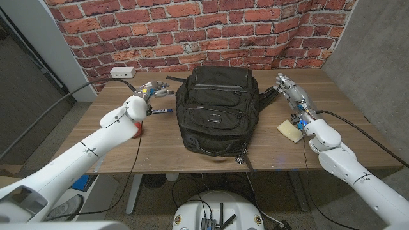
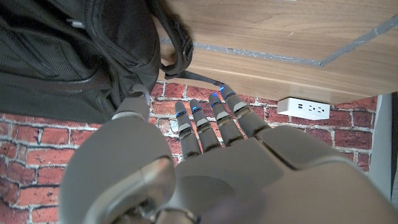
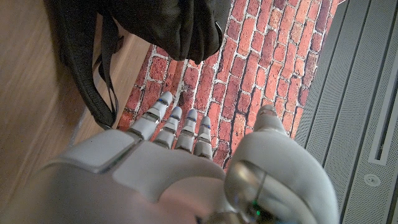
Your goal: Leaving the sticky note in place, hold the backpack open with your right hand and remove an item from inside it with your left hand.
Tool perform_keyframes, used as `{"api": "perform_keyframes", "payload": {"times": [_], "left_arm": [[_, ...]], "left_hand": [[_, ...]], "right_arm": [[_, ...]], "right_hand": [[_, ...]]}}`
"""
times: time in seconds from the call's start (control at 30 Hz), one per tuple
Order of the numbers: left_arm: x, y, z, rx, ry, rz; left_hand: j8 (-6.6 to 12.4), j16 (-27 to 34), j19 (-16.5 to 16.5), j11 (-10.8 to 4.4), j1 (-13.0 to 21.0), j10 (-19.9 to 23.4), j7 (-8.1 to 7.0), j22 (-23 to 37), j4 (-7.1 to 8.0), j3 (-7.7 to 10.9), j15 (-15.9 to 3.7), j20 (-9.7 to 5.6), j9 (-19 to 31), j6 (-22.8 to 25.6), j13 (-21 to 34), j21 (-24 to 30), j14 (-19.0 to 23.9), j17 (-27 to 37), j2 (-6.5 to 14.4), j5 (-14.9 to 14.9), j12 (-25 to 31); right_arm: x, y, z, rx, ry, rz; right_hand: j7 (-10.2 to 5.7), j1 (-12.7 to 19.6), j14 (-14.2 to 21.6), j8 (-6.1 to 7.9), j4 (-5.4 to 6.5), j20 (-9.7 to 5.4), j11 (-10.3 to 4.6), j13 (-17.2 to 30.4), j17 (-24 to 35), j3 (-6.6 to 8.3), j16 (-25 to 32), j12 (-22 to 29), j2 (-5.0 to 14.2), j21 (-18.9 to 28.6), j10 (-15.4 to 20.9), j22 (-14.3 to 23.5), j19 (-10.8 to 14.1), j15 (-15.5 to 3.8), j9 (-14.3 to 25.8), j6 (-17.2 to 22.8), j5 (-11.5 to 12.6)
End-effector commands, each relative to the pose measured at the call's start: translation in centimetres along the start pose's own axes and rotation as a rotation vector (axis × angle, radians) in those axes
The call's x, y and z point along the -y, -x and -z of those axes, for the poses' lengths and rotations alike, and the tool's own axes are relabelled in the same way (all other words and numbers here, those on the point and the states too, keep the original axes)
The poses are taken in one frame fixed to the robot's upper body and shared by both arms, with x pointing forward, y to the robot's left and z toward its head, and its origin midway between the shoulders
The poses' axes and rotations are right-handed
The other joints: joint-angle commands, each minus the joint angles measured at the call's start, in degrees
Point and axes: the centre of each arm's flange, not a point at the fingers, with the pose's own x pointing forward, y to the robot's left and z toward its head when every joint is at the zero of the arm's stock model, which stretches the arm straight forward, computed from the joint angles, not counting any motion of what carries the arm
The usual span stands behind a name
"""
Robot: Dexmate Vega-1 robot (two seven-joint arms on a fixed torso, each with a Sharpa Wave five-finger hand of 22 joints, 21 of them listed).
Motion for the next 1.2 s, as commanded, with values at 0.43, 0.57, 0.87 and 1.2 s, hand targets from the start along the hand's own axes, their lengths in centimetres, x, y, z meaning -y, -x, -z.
{"api": "perform_keyframes", "payload": {"times": [0.43,0.57,0.87,1.2], "left_arm": [[0.0,-0.6,3.0,0.093,0.394,-0.044],[0.2,-0.8,3.3,0.120,0.421,-0.052],[0.8,-1.6,4.5,0.168,0.486,-0.068],[2.7,-2.8,5.7,0.155,0.578,-0.074]], "left_hand": [[-0.14,0.1,-2.0,1.08,-3.8,-4.8,0.04,0.1,0.80,0.68,-3.10,-5.07,-0.1,-5.6,0.1,0.2,-3.8,0.2,2.5,-0.3,0.1],[-0.23,0.1,-2.7,1.43,-4.4,-5.6,0.00,0.1,0.74,0.77,-2.80,-5.02,-0.1,-7.0,0.1,0.1,-4.6,0.2,2.9,-0.3,0.1],[0.33,0.0,-5.0,2.29,-7.2,-8.0,-0.42,0.1,1.57,0.66,-2.00,-4.69,-0.2,-7.4,0.0,-0.1,-7.3,0.3,4.1,-0.4,0.1],[0.21,0.1,-6.0,2.30,-8.8,-8.8,-0.48,0.1,2.12,0.47,-1.88,-4.67,-0.2,-8.3,0.0,-0.1,-8.5,0.4,4.5,-0.3,0.2]], "right_arm": [[-0.9,-0.3,0.9,-0.032,-0.081,0.029],[-1.1,-0.5,0.9,-0.037,-0.079,0.024],[-1.5,-0.5,2.0,-0.024,-0.097,0.048],[-1.1,-0.8,3.3,-0.033,-0.141,0.084]], "right_hand": [[0.22,-4.2,-0.9,0.03,1.60,-0.06,0.57,-0.1,-0.4,-0.20,0.3,0.0,1.64,-0.1,-2.6,0.0,-2.6,0.19,0.0,-4.2,-0.5],[0.32,-5.1,-1.8,0.19,2.07,-0.20,0.57,-0.1,-0.5,-0.33,0.1,0.1,1.79,-0.1,-2.9,0.0,-3.3,-0.11,0.0,-4.5,-0.6],[0.52,-6.7,-2.2,0.50,2.94,-0.58,0.65,-0.2,-0.6,-0.48,0.2,0.4,2.09,0.5,-2.5,0.0,-2.6,-0.65,0.0,-4.5,-0.5],[0.62,-7.8,-2.1,0.72,3.52,-0.63,0.74,-0.2,-0.6,-0.56,0.4,0.6,2.20,0.6,-2.3,0.0,-2.3,-0.68,0.0,-4.2,-0.4]]}}
